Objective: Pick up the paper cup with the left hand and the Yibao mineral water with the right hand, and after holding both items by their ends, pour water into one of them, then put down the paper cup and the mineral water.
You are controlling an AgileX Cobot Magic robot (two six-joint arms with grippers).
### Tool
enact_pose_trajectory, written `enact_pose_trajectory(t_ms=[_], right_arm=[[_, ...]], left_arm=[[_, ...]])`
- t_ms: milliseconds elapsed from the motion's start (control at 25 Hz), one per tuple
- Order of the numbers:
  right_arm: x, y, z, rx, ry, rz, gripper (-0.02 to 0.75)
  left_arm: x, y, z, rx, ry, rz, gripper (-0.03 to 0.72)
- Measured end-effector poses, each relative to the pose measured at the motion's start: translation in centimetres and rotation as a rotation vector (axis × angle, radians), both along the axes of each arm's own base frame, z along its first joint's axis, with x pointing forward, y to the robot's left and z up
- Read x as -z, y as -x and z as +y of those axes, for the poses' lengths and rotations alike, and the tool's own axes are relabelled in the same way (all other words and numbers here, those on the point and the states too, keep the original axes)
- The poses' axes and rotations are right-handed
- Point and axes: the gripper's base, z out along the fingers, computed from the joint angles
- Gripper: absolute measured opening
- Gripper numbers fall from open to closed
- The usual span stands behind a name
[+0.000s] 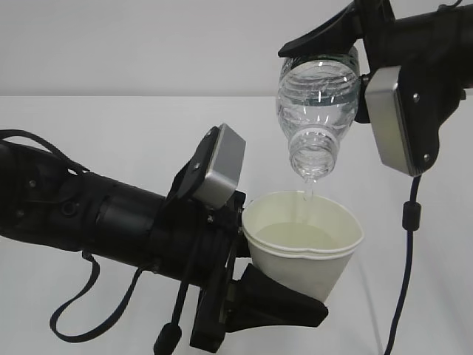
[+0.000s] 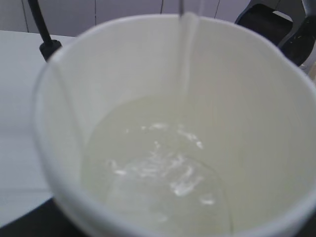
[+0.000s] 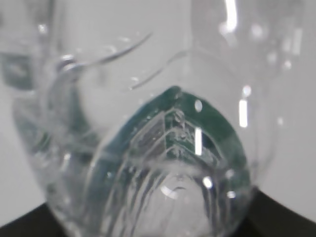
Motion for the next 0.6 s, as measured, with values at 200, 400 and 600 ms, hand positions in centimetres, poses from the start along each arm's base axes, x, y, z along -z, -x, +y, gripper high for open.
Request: enact_pose_trajectory(t_ms=[200,400,600], right_arm=[[0.0,0.0,0.0,-0.001,0.001,-0.001,0.415],[0.0,0.0,0.0,-0.001,0.002,-0.003,0.415],[0.0,0.0,0.0,-0.001,0.002,-0.003,0.415]], left_arm=[[0.0,0.0,0.0,0.0,0.0,0.0,0.436],[0.0,0.0,0.0,0.0,0.0,0.0,0.435],[0.0,0.0,0.0,0.0,0.0,0.0,0.435]])
